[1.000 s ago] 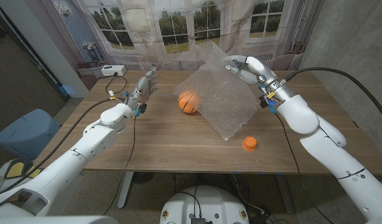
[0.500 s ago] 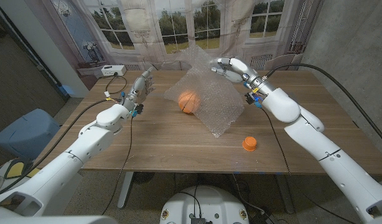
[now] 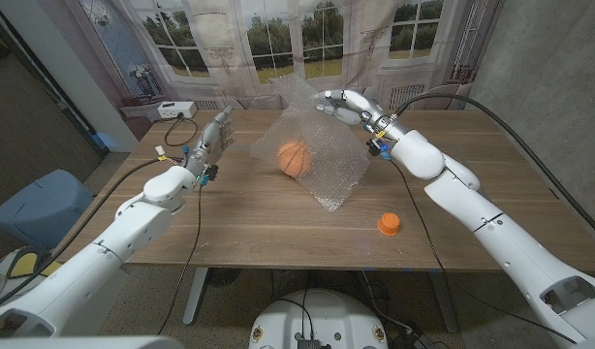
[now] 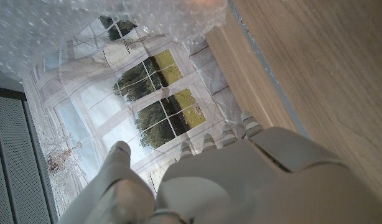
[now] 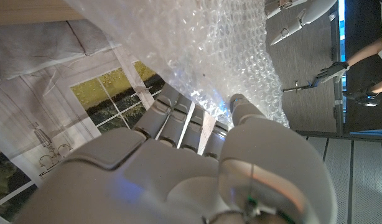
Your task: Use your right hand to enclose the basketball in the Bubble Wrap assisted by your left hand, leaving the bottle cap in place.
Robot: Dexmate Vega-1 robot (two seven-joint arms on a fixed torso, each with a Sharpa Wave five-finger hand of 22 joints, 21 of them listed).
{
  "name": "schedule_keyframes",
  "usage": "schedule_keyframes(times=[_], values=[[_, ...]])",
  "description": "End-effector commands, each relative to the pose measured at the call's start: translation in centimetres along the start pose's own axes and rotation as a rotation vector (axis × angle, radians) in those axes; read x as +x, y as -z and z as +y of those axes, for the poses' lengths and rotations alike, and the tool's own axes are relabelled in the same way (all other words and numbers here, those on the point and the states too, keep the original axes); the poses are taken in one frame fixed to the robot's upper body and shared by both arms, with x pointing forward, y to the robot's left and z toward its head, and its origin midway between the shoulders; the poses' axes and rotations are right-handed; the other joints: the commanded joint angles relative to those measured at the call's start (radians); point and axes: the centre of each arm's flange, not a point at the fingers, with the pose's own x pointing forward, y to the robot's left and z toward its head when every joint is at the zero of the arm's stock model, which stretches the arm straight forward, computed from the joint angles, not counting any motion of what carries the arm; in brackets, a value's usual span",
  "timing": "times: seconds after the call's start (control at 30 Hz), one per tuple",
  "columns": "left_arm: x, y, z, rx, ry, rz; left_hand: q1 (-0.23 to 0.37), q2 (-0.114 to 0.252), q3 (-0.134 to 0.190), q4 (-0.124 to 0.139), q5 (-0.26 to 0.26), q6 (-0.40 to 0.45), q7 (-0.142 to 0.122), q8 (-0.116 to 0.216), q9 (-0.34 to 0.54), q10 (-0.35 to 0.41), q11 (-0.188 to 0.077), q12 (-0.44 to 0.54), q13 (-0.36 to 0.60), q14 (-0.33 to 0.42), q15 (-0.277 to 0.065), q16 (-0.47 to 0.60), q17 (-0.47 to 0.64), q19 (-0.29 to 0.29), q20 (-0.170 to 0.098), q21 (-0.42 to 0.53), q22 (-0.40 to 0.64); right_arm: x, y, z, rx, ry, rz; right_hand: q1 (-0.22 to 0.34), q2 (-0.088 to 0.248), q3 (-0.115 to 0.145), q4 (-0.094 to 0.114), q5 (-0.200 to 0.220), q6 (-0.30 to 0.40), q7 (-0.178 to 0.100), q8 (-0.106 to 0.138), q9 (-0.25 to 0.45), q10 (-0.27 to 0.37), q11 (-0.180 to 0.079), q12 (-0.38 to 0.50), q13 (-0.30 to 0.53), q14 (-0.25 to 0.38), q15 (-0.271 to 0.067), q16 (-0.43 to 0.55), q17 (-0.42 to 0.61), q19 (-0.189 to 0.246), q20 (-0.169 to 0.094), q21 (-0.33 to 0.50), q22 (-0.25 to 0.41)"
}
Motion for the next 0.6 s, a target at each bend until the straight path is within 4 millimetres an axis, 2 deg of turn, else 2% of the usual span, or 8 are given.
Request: schedule_keyframes(times=[0.03,0.3,0.4,0.5,0.6], values=[[-0.7,0.5,0.3,-0.005,-0.006,0.01,-0.007,0.001,-0.002,0.0,0.007,-0.09,-0.005,0.003,0.002,-0.032,0.002,0.005,0.001,-0.01,0.002,0.001,0.004,0.002,0.007,0.0,0.002,2.7,1.6,0.8,-0.041,0.058,0.028,0.009,-0.003,-0.001,0.001,0.004,0.008,0.0,-0.002,0.005,-0.004,0.0,-0.005,0.006,-0.018,-0.099,-0.01,0.006,-0.019,0.005,0.002,0.0],[-0.6,0.5,0.4,-0.008,-0.005,0.008,-0.008,0.0,-0.005,0.001,0.008,-0.095,-0.005,0.002,0.002,-0.035,0.003,0.004,0.001,-0.011,0.002,0.001,0.004,0.002,0.007,-0.001,0.002,3.2,1.8,1.6,-0.101,0.109,0.031,0.013,-0.005,-0.002,-0.002,0.004,0.013,-0.001,-0.005,0.006,-0.009,-0.01,-0.011,0.008,-0.042,-0.1,-0.025,0.007,-0.039,0.008,0.004,-0.005],[-0.6,0.5,0.4,-0.007,-0.003,0.007,-0.008,0.0,-0.006,0.001,0.009,-0.095,-0.005,0.002,0.002,-0.034,0.002,0.004,0.001,-0.011,0.002,0.001,0.004,0.002,0.007,-0.001,0.002,3.5,2.0,2.4,-0.108,0.069,0.047,0.012,-0.007,-0.005,-0.001,0.004,0.011,-0.004,-0.008,0.006,-0.019,-0.015,-0.017,0.008,-0.054,-0.098,-0.032,0.008,-0.062,0.008,-0.001,-0.008],[-0.5,0.5,0.4,-0.006,-0.002,0.007,-0.009,0.0,-0.007,0.002,0.009,-0.096,-0.005,0.002,0.002,-0.036,0.002,0.004,0.001,-0.011,0.002,0.001,0.004,0.002,0.007,-0.001,0.002,3.8,2.4,3.3,-0.098,0.025,0.061,0.012,-0.009,-0.007,-0.001,0.004,0.005,-0.005,-0.013,0.006,-0.024,-0.015,-0.023,0.008,-0.072,-0.095,-0.043,0.008,-0.107,0.021,-0.013,-0.014],[-0.4,0.4,0.4,-0.005,-0.001,0.006,-0.009,0.0,-0.007,0.002,0.01,-0.096,-0.006,0.002,0.002,-0.037,0.002,0.004,0.001,-0.01,0.001,0.001,0.004,0.002,0.007,-0.001,0.002,4.3,2.7,4.3,-0.088,-0.027,0.066,0.013,-0.01,-0.008,-0.001,0.004,-0.004,-0.004,-0.018,0.007,-0.032,-0.014,-0.028,0.007,-0.084,-0.092,-0.05,0.008,-0.117,0.025,-0.016,-0.019]])
